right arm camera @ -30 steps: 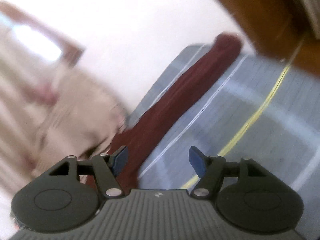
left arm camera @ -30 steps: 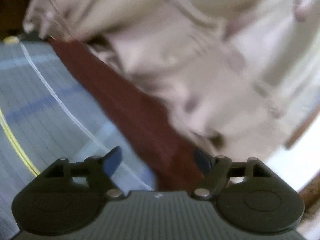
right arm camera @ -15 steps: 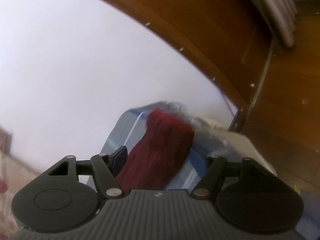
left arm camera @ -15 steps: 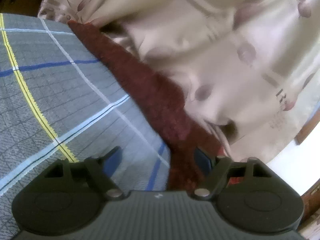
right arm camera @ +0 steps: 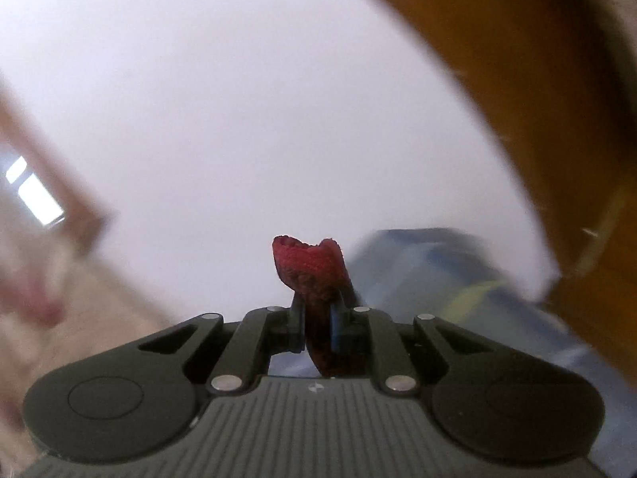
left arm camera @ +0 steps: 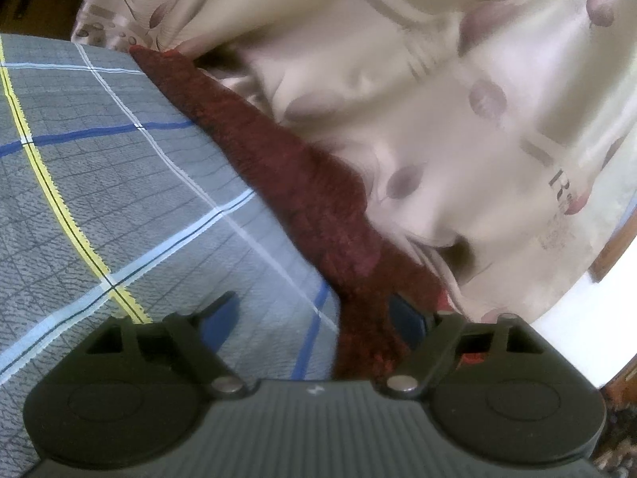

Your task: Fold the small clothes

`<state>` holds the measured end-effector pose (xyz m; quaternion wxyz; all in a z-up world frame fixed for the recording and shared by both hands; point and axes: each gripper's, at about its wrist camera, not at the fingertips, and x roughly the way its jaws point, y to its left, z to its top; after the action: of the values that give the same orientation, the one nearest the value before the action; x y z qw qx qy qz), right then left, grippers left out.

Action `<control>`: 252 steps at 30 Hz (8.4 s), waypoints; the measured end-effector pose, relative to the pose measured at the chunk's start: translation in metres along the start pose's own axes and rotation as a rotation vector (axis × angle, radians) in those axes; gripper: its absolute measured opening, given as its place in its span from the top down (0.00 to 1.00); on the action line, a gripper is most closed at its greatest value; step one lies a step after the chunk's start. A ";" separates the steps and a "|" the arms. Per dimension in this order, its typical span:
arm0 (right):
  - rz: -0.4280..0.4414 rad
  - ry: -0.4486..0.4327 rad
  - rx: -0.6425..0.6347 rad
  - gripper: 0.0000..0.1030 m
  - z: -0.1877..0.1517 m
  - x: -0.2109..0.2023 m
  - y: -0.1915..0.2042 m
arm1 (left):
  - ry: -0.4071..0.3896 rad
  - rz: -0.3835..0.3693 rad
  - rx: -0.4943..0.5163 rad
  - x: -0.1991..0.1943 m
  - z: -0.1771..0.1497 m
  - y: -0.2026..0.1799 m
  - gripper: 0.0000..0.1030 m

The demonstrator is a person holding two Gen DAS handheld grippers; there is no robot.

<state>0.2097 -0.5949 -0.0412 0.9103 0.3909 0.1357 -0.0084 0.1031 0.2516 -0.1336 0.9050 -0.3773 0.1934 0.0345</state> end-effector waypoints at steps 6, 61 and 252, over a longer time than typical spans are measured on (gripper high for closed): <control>0.225 0.051 -0.063 0.84 -0.039 0.018 0.124 | -0.025 -0.040 -0.034 -0.004 0.000 0.006 0.19; 0.286 0.494 -0.361 0.47 -0.339 0.076 0.303 | -0.118 -0.219 -0.200 -0.020 -0.003 0.034 0.19; 0.272 0.561 -0.136 0.54 -0.308 -0.227 0.077 | 0.591 -0.428 -0.050 -0.124 -0.093 0.019 0.09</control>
<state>-0.0740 -0.3416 -0.1314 0.8541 0.3311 0.3282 0.2308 -0.0456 0.2107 -0.1595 0.7873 -0.4249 0.3624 -0.2614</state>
